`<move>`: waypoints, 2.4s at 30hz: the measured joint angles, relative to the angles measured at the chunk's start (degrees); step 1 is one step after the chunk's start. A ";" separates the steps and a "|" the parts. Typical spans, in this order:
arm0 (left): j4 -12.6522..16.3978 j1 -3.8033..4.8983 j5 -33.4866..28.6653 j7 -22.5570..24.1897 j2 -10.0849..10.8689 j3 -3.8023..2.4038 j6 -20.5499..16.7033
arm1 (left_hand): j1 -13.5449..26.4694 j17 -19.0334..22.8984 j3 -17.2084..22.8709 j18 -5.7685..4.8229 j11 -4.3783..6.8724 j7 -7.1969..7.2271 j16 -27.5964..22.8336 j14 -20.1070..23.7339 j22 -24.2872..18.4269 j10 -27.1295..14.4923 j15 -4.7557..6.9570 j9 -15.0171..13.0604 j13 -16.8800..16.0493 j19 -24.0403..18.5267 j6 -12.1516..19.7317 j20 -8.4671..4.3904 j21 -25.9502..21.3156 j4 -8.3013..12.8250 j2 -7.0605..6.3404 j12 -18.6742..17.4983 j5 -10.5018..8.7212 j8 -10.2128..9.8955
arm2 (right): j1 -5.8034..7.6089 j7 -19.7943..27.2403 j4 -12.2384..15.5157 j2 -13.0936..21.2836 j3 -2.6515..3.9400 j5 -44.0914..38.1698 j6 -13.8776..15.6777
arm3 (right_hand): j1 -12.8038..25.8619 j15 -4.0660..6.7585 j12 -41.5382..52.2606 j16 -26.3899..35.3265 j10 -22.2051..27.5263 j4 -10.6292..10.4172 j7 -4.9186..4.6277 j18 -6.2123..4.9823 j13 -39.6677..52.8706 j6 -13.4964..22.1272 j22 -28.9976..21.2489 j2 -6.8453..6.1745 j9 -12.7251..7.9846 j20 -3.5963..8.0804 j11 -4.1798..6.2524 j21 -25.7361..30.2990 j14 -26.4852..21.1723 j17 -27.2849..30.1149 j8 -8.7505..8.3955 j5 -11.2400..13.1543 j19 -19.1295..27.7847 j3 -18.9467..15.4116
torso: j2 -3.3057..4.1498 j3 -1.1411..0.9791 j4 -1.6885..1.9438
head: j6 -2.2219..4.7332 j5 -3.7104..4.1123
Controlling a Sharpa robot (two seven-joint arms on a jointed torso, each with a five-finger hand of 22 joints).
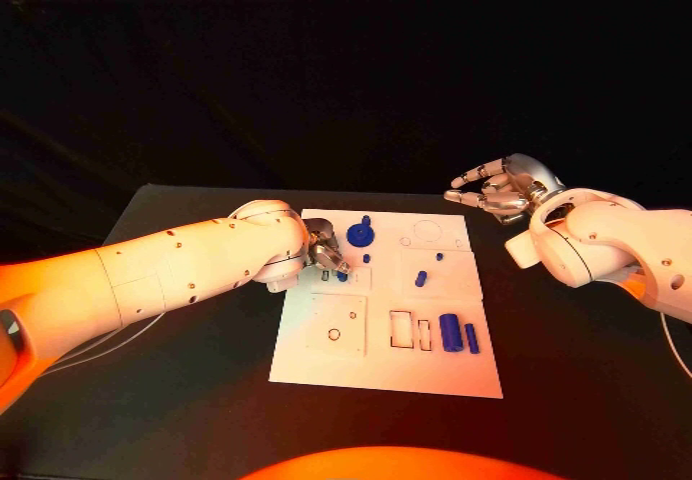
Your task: Assemble the parts on the task board
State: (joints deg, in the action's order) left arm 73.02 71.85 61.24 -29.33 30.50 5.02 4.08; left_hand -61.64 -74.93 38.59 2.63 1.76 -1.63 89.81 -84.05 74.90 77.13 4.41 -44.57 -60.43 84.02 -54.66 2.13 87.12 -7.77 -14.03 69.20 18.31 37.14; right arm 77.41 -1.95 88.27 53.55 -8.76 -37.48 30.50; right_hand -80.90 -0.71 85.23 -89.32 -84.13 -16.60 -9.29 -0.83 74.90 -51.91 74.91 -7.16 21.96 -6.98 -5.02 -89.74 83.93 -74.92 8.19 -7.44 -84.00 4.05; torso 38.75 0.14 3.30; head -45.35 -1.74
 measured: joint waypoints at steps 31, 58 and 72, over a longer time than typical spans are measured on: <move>-0.08 -0.17 -0.49 0.03 1.11 -0.17 -0.31 | 1.72 0.01 -15.60 0.00 0.08 -0.52 0.00 0.00 0.04 0.08 -0.01 -0.18 -1.00 0.01 -1.25 0.02 0.00 -8.99 0.97 0.00 -7.15 -1.76 | -0.03 0.09 -0.12 0.03 0.00 0.12 0.01 | 1.91 0.00 -0.26 0.22 0.00 0.00 -0.19 0.00 0.03 0.19 -0.01 0.10 -0.09 0.00 0.00 0.00 0.00 0.01 0.44 0.80 0.00 -0.65 | -0.03 0.08 -0.04 | 0.77 0.13; -3.33 4.41 -10.46 0.93 4.65 -4.65 2.19 | -3.06 0.02 -20.73 0.90 -4.31 -5.22 -4.29 0.02 -2.94 -16.43 -3.10 1.81 19.61 -7.46 7.17 2.78 -5.54 -8.91 3.18 -17.50 -7.48 -8.05 | -0.12 0.19 -1.44 -0.31 0.00 0.28 0.03 | 2.25 0.00 -0.25 0.22 0.00 -0.15 0.02 0.00 0.01 0.40 0.02 0.45 -0.09 0.00 0.00 0.00 0.00 0.02 0.44 0.79 0.00 -0.80 | -0.13 0.02 0.12 | 2.35 0.27; -10.31 4.68 -3.25 1.61 0.67 -4.00 5.87 | -3.29 0.02 -21.44 0.89 -4.31 -4.70 -4.04 0.02 -1.91 -16.42 -3.10 1.68 19.87 -7.02 6.64 2.81 -5.33 -8.99 3.40 -17.50 -7.48 -7.37 | -0.14 0.19 -1.63 -0.69 -0.01 0.29 0.03 | 2.25 0.00 -0.25 0.22 0.00 -0.05 0.02 0.00 0.01 0.40 0.01 0.45 -0.09 0.00 0.00 0.00 0.00 0.02 0.63 0.79 0.00 -0.89 | -0.01 0.06 0.10 | 2.27 -0.14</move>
State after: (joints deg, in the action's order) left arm 62.71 76.53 57.99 -27.72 31.16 1.03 9.95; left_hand -64.93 -74.91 17.15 3.52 -2.56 -6.33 85.77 -84.03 72.99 60.71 1.32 -42.89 -40.56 77.00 -48.01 4.95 81.80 -16.75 -10.63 51.70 10.83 29.77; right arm 77.27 -1.75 86.64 52.86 -8.77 -37.19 30.52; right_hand -78.65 -0.71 84.97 -89.10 -84.13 -16.65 -9.27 -0.83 74.91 -51.51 74.93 -6.71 21.88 -6.98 -5.02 -89.74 83.93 -74.91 8.82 -6.64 -84.00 3.16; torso 38.74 0.20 3.39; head -43.08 -1.88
